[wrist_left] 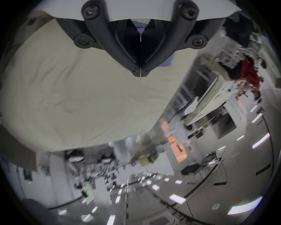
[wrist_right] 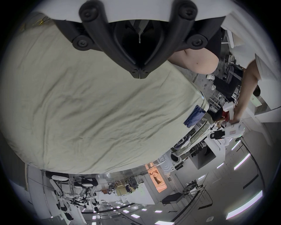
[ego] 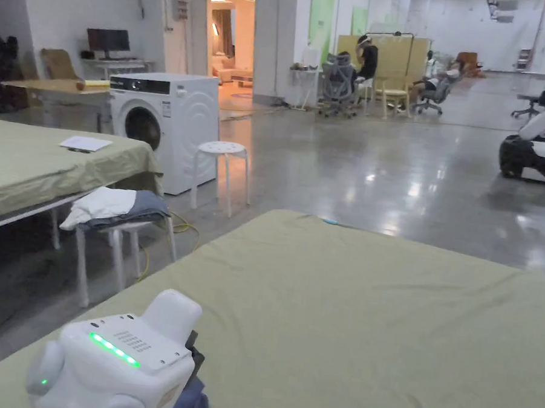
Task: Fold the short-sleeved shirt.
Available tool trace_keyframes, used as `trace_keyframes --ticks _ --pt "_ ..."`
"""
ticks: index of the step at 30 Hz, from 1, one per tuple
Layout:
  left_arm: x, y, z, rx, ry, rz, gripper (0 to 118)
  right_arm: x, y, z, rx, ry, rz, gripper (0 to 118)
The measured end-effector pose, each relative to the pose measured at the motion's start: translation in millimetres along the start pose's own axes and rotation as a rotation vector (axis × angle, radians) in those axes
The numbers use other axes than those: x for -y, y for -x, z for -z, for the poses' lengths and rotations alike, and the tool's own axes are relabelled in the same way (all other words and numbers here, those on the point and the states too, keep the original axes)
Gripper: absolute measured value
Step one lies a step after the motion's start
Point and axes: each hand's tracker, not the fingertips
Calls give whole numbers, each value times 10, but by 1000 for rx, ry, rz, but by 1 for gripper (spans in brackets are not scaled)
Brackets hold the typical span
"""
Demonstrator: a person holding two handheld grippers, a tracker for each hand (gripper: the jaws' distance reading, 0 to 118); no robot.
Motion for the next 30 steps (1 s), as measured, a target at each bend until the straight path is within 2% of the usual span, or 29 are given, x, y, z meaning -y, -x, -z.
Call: trace_keyframes --ticks 2,5,8,14,17,20,24,30 --pt "-21 -360 -189 72 -79 -104 0 -16 6 -93 25 -29 -11 0" --pt "-51 -939 -352 89 -121 -87 0 -43 12 -282 92 -109 -45 0" --pt "-55 -1426 -430 215 -176 -203 0 -69 -6 -473 241 -206 -56 0" --pt "-65 -2243 -717 271 -318 -220 0 -73 21 -764 540 -424 -152 0" --pt "-62 -2478 -898 281 -356 -205 0 -64 77 -910 623 -513 -158 0" --pt "-71 -2605 -1076 263 -407 -199 0 -64 142 -1003 746 -564 -200 0" --pt "-126 -2686 -1228 263 -431 -199 0 -48 190 -1140 750 -637 -192 0" --pt "-199 -2714 -1297 250 -443 -160 0 -43 291 -1143 763 -665 -243 0"
